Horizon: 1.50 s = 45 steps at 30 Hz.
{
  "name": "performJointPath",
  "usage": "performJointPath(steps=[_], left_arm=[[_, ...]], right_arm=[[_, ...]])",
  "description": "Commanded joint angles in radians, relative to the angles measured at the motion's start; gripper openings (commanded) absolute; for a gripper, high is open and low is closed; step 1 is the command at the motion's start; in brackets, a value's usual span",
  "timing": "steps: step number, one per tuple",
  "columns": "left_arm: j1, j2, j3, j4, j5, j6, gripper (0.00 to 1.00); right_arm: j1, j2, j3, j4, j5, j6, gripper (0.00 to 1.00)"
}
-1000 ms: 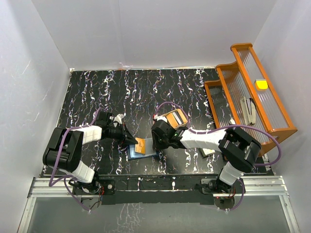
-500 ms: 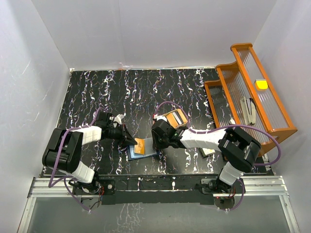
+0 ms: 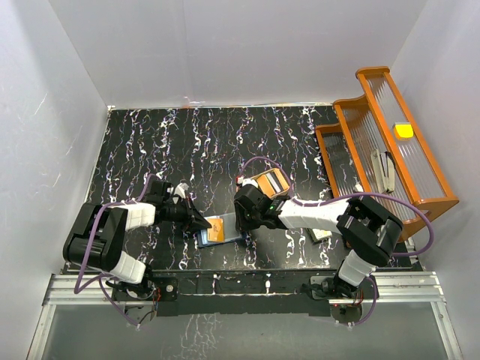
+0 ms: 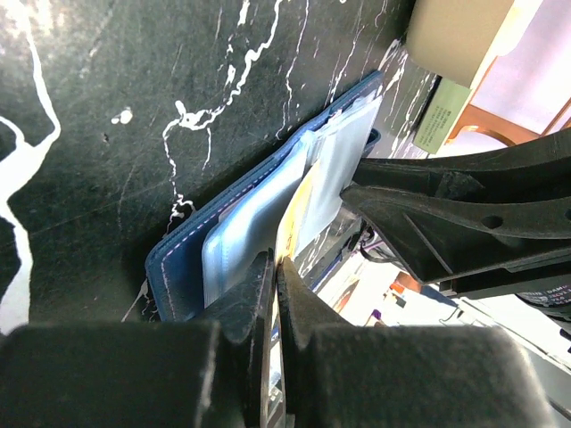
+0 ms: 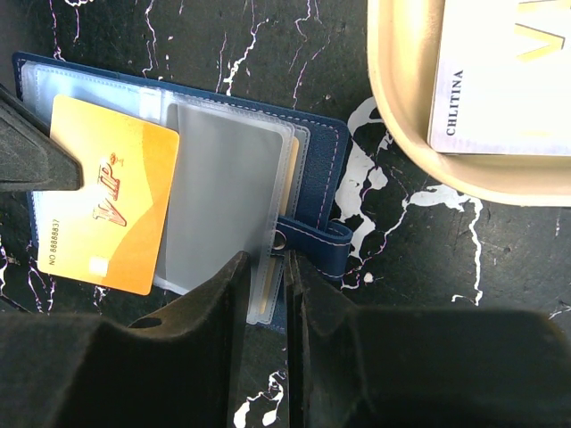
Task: Put the credit cards into the card holder
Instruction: Insert the credit card into the card holder.
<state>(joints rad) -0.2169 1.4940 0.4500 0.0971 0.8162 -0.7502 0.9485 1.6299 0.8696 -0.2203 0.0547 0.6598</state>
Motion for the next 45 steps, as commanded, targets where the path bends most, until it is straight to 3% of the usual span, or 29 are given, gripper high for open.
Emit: performJointPath(steps=[1,19,45], left_arm=[[0.005,0.006,-0.009,0.014,-0.015,-0.006,0.0],[0.002,-0.048,0.003,-0.087,-0.11,-0.015,0.0],[-0.021,0.075,0.041,0.017,-0.08,-0.058,0.0]], right_arm=[[-0.005,0.018,-0.027,0.021,0.02,-0.001,0.2],[-0.005,0.015,-0.027,0.019,0.016,0.007,0.2],[-0.004,0.025,-0.021,0.023,-0.007,0.031,0.2]])
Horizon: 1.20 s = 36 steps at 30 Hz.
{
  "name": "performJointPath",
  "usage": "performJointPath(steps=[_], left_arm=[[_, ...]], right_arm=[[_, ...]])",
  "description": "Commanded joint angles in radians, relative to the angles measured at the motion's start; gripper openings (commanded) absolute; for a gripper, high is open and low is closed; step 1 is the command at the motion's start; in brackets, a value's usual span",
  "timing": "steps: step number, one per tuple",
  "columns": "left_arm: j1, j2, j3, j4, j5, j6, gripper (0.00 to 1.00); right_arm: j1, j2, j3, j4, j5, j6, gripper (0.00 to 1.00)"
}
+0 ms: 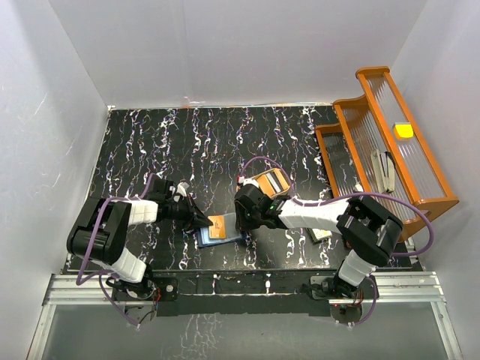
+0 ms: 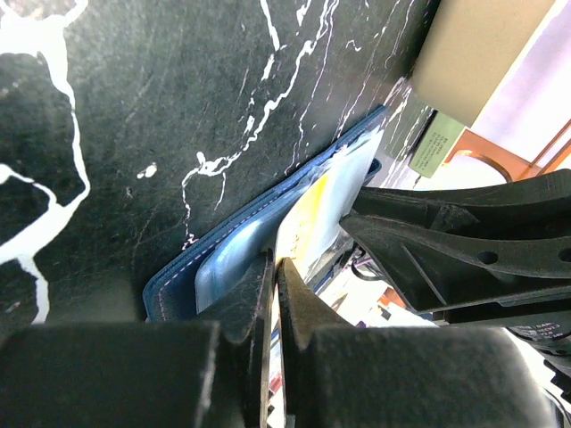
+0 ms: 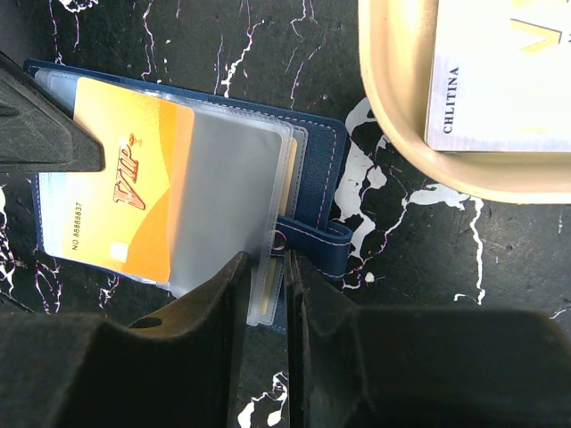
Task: Put the credit cards into the card holder
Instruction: Insert the credit card into the card holder.
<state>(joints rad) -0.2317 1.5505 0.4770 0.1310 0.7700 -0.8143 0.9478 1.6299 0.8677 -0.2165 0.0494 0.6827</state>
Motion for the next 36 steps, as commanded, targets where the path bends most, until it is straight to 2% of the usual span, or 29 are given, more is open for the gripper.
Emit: performJointPath(steps=[1,4,8,17,23,30,36], left_arm=[[-0.006,0.012,0.016,-0.031,-0.044,0.01,0.0],[-0.006,-0.011,0.016,-0.054,-0.06,0.023,0.0],[-0.009,-0.021,-0.016,0.047,-0.039,-0.01,0.0],[-0.057,0.03,-0.013,0.091,-0.056,-0.029,0.0],[-0.073,0.027,0.0,0.037,-0.051,-0.008,0.0],[-0.081,-0.047,-0.018,-0.043,-0.076,0.01,0.0],[-0.084,-0.04,-0.016,-0.02,-0.066,0.005,0.0]], right_arm=[[-0.003,0.027,-0.019,0.019,-0.002,0.008,0.2],[-0.003,0.028,-0.019,0.018,-0.002,0.006,0.2],[-0.003,0.028,-0.023,0.027,-0.003,0.013,0.2],[-0.003,0.024,-0.037,0.056,-0.032,0.032,0.2],[-0.003,0.017,-0.041,0.059,-0.027,0.034,0.2],[-0.003,0.021,-0.044,0.062,-0.024,0.039,0.2],[-0.003,0.019,-0.031,0.053,-0.02,0.036,0.2]])
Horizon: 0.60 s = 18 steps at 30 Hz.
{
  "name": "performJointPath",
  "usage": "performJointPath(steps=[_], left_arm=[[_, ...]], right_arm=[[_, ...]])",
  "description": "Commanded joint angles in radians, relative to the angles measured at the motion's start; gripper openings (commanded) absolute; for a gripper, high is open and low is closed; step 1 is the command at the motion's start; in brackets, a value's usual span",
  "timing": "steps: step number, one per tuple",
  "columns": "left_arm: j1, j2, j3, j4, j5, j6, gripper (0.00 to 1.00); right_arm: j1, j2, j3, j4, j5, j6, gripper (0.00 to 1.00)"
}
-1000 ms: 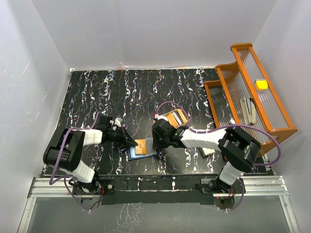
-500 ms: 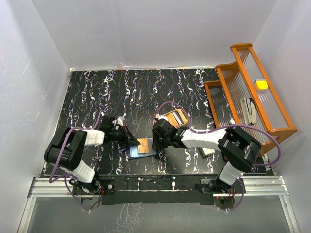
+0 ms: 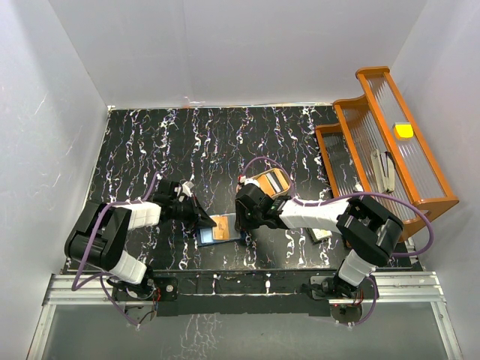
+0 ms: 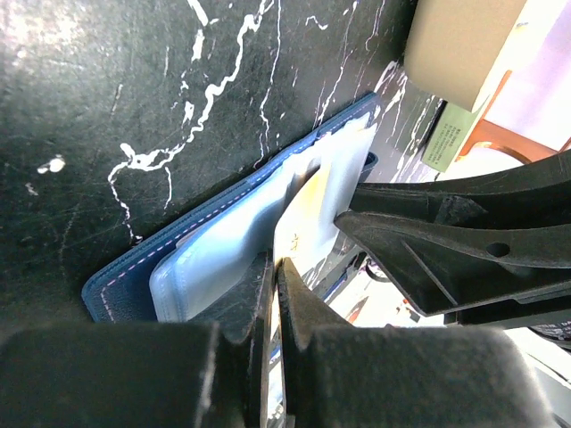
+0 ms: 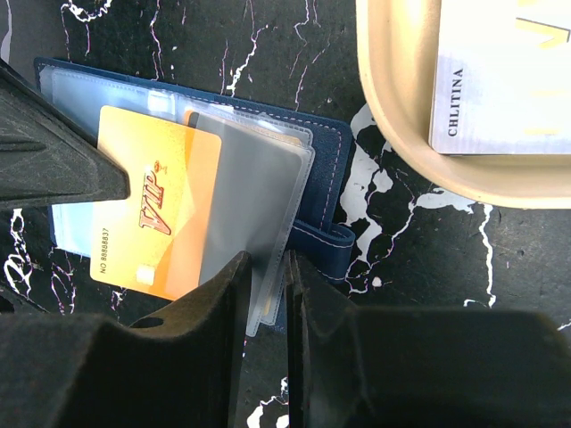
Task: Put the credit cards into the card holder
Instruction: Insert the credit card into the card holder.
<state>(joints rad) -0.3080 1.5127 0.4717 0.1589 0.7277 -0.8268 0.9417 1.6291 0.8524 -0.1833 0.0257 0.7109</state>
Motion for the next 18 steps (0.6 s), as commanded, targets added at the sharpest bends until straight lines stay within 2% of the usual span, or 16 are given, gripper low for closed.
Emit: performJointPath(steps=[1,6,13,16,18], left_arm=[[-0.009,0.002,-0.013,-0.021,-0.022,0.008,0.0],[-0.03,0.033,-0.01,0.09,-0.016,-0.06,0.0],[-0.097,0.088,0.028,0.11,-0.049,-0.072,0.0],[-0.103,0.058,0.025,0.073,-0.08,-0.066,0.25],[-0.103,0.011,0.033,0.025,-0.114,-0.051,0.36]], right_arm=[[0.003,0.02,-0.017,0.023,0.002,0.009,0.2],[0.003,0.014,-0.026,0.05,-0.02,0.01,0.2],[0.003,-0.001,-0.04,0.062,-0.019,0.016,0.2],[0.002,-0.003,-0.044,0.061,-0.014,0.021,0.19],[0.003,-0.007,-0.048,0.062,-0.014,0.021,0.19]])
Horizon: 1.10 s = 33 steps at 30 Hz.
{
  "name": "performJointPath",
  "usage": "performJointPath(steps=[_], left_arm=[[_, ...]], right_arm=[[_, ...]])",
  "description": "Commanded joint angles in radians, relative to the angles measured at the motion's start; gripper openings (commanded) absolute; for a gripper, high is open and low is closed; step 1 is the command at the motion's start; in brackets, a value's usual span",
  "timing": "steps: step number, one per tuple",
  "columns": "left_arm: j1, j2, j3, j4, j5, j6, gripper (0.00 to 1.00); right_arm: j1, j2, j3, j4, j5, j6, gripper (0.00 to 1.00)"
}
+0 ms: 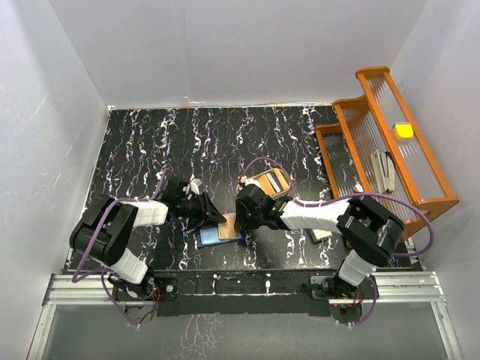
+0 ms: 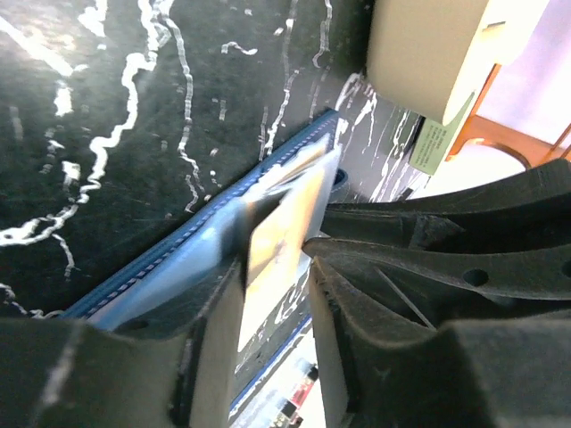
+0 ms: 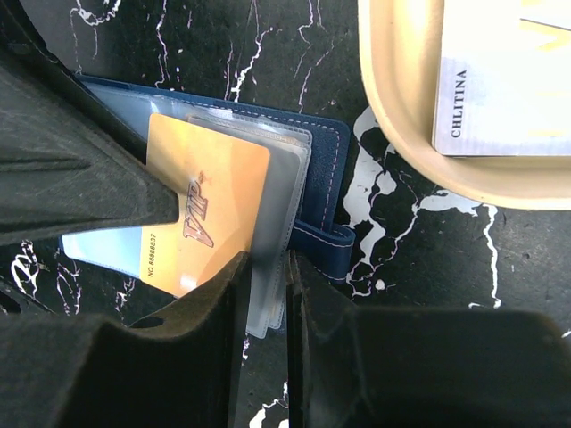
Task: Put the credit cards into the card holder
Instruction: Insert the credit card into the card holder.
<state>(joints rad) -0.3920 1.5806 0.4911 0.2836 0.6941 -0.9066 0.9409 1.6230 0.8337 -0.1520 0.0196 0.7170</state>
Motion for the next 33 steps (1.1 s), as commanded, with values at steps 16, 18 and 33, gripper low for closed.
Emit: performJointPath(steps=[16,18,33], left_arm=[[-0.039,-0.199,0.0,-0.206,-0.177,0.017,0.49],[-0.046,-0.186,-0.008,-0.189,-0.179,0.005,0.49],[-0.137,-0.114,0.018,-0.047,-0.158,-0.061,0.35]], right_arm=[[0.004,-0.035,-0.043,0.04,-0.023,0.024,0.19],[0.004,-0.031,-0.046,0.044,-0.03,0.027,0.19],[0.028,-0.027,-0.077,0.096,-0.056,0.059,0.16]])
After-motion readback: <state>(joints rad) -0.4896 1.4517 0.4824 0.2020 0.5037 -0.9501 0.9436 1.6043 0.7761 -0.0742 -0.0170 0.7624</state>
